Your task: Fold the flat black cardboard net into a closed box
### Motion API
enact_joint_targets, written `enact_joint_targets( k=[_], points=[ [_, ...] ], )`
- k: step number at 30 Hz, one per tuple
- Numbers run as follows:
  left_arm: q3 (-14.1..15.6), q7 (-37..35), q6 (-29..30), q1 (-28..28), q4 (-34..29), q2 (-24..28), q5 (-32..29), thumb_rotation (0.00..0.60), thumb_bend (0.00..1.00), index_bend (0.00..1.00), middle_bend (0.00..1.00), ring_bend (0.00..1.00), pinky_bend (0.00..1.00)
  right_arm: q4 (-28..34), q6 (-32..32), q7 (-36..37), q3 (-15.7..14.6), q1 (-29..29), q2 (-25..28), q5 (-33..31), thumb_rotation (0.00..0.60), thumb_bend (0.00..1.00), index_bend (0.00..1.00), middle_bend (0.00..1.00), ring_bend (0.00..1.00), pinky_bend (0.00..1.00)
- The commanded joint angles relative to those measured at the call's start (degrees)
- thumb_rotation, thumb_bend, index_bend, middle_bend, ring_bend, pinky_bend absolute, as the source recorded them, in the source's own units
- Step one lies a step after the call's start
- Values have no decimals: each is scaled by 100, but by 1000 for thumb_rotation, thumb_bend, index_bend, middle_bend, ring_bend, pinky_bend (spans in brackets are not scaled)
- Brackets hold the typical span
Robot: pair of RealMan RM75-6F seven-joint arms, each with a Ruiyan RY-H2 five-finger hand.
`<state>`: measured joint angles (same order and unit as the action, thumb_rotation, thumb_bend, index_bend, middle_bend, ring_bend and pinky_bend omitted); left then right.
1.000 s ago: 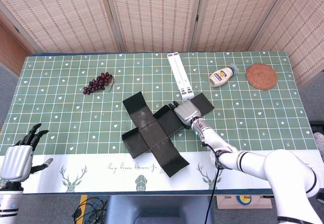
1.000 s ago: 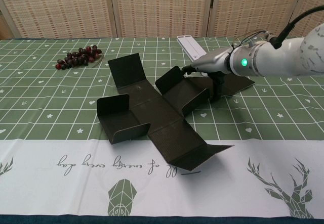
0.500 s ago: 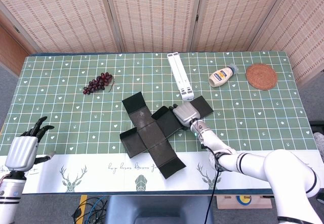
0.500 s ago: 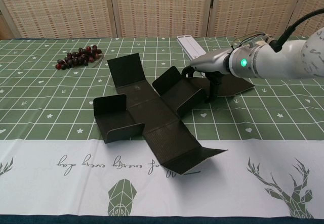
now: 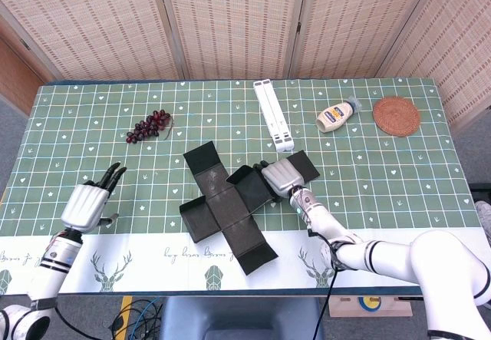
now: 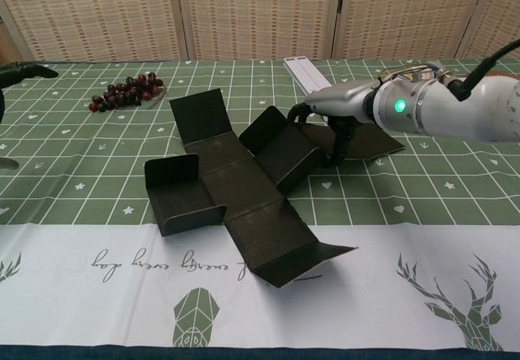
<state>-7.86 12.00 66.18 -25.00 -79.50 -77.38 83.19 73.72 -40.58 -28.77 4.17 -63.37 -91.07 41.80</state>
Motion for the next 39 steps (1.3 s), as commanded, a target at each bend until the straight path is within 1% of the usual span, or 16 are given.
enact_joint_targets(
  k=[1,4,11,22,30,33,39],
  points=[
    [23,291,-186,-172,106,-252,-99,600,47,0,0,521,510,4,-80,-5,-9,51,-41,45,600,321,239,303,775,1000],
    [56,494,-217,-270,207,-485,-87,600,48,0,0,512,510,30,-123,-14,-4,80,-47,72,600,322,239,304,776,1000],
    [120,722,-295,-491,645,-1081,-45,600,48,0,0,504,515,53,-238,-66,-11,147,-95,229,600,329,239,305,778,1000],
    [119,560,-353,-741,907,-1746,-50,600,48,0,0,494,523,78,-317,-22,89,224,-162,391,600,329,239,312,782,1000],
    [164,526,-354,-859,1217,-2060,-9,600,48,0,0,493,526,84,-332,60,168,276,-191,530,600,329,239,315,788,1000],
    [154,363,-360,-880,1241,-2126,-32,600,48,0,0,493,530,77,-324,76,180,296,-192,564,600,329,239,316,789,1000],
    [110,-410,-487,-910,955,-2148,-135,600,48,0,0,491,542,25,-302,162,229,327,-249,662,600,329,239,317,789,1000]
  ],
)
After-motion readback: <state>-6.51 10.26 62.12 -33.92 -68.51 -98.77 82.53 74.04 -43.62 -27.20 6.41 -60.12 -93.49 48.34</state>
